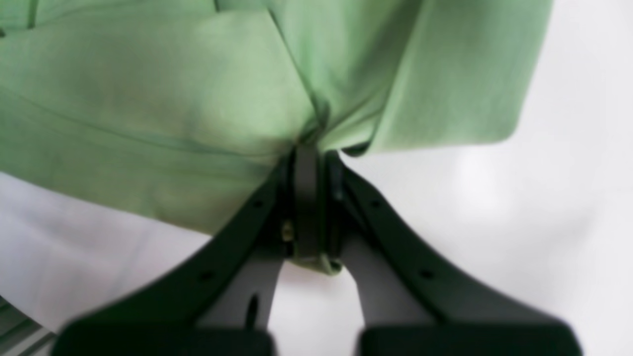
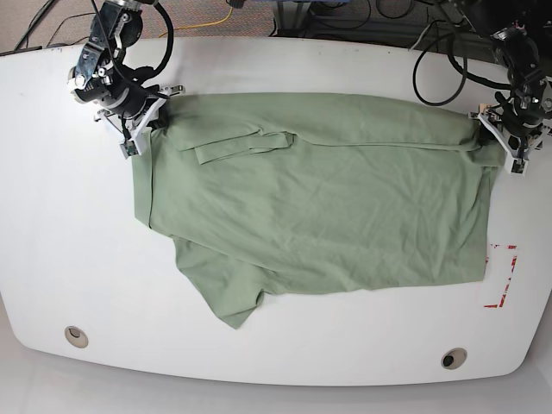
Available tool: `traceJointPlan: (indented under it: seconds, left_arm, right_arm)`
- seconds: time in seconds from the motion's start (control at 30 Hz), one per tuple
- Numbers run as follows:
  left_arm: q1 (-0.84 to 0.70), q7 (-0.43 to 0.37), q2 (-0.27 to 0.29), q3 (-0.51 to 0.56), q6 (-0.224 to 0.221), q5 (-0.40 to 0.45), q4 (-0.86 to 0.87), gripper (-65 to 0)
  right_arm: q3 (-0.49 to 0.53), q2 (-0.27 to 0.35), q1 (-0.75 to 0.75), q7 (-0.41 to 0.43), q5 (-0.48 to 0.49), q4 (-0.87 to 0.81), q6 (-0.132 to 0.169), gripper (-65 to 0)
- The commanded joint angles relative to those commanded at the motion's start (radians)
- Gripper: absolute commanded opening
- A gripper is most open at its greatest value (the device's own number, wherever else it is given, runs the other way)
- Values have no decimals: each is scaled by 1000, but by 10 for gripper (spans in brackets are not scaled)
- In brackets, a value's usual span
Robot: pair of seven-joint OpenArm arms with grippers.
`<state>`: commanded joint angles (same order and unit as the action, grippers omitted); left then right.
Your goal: Layout the t-shirt on the table in an organized manner, then fold the t-shirt properly
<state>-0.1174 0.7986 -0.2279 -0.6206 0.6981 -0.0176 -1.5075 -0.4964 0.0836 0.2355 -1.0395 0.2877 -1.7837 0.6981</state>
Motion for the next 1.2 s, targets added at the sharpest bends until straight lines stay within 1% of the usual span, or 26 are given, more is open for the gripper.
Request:
traceJointPlan:
  seconds: [0.03, 0.07, 0.1, 0.2, 0.3, 0.33, 0.43, 0.5, 0.7, 0.83, 1.0, 1.2]
  left_arm:
    - [0, 0, 0, 2, 0, 0, 0, -315]
    - [0, 0, 3, 8, 0, 0, 0, -356]
    - [0, 0, 6, 11, 0, 2, 0, -382]
    - [0, 0, 25, 12, 0, 3, 0, -499]
    - [0, 2, 28, 12, 0, 3, 0, -576]
    - [0, 2, 28, 12, 0, 3, 0, -597]
    - [-6, 5, 29, 15, 0, 3, -2, -624]
    - [-28, 3, 29, 37, 0, 2, -8, -646]
    - [-83, 6, 29, 63, 0, 0, -74, -650]
    - [-129, 8, 58, 61, 0, 0, -144, -650]
    - [-190, 8, 66, 63, 0, 0, -209, -650]
    - [-245, 8, 69, 63, 0, 0, -255, -650]
  right_arm:
    - [0, 0, 0, 0, 0, 0, 0, -650]
    - [0, 2, 0, 0, 0, 0, 0, -650]
    - [-2, 2, 0, 0, 0, 0, 0, -650]
    - [-2, 3, 0, 0, 0, 0, 0, -650]
    - [-3, 3, 2, 0, 0, 0, 0, -650]
    - [-3, 3, 2, 0, 0, 0, 0, -650]
    - [-3, 3, 2, 0, 0, 0, 0, -650]
    - [-3, 3, 12, 0, 0, 0, 0, -650]
    - [-3, 20, 34, 0, 0, -28, 0, -650]
    - [-6, 26, 66, 0, 0, -34, 0, -650]
    - [-63, 38, 107, 0, 0, -34, 0, -650]
    - [-95, 41, 163, 0, 0, -34, 0, -650]
